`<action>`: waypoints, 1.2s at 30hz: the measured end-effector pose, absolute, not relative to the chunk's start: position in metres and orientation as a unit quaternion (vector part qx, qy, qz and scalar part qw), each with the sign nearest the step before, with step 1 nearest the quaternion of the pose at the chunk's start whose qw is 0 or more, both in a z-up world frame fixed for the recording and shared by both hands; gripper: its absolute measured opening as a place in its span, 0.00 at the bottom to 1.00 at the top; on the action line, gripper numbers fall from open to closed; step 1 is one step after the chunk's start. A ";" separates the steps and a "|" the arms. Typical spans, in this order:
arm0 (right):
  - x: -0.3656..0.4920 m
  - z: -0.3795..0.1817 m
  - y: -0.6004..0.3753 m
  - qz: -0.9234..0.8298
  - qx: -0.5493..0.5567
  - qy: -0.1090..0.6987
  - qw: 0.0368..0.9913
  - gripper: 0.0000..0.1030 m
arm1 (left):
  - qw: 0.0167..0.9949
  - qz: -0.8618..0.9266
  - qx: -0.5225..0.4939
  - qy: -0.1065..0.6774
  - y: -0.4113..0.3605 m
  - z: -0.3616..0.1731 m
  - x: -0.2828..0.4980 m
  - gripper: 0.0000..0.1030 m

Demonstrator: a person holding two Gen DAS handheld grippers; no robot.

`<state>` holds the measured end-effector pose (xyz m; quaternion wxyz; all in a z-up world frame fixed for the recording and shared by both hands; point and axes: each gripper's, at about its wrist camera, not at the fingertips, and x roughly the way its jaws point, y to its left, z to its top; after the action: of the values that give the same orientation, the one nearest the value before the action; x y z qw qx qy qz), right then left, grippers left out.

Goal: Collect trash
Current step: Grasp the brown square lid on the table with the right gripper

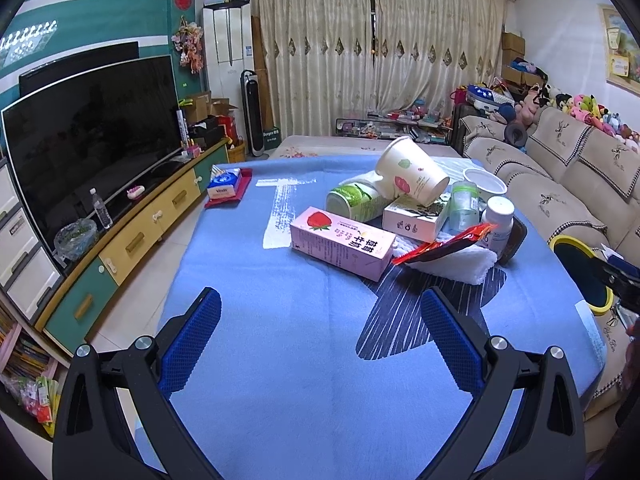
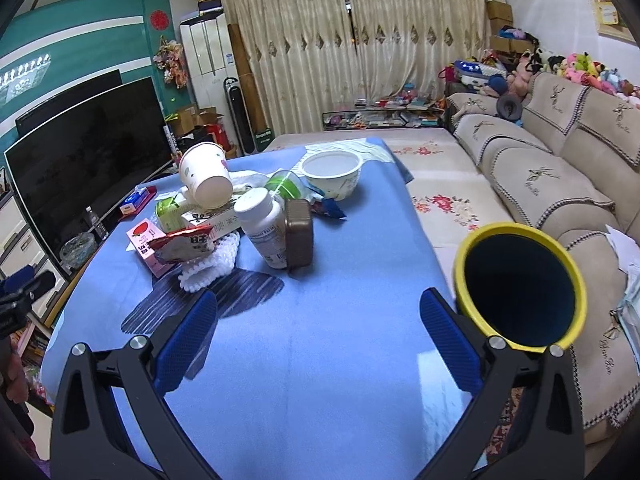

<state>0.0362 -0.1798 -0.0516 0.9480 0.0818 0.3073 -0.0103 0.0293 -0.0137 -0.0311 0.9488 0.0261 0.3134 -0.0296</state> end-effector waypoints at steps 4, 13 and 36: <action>0.059 -0.054 -0.182 -0.011 0.088 0.300 0.950 0.93 | 0.948 -0.031 0.036 0.315 -0.017 -0.039 0.039 0.95; 0.124 -0.070 -0.183 0.007 0.090 0.327 0.941 0.61 | 0.944 -0.034 0.042 0.325 -0.023 -0.054 0.060 0.95; 0.152 -0.077 -0.177 0.005 0.062 0.338 0.939 0.24 | 0.934 -0.045 0.039 0.353 -0.031 -0.078 0.087 0.95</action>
<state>0.1520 -0.1773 -0.0766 0.9393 0.0618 0.3375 0.0051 0.0866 -0.0309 -0.0776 0.9339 0.0385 0.3526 -0.0454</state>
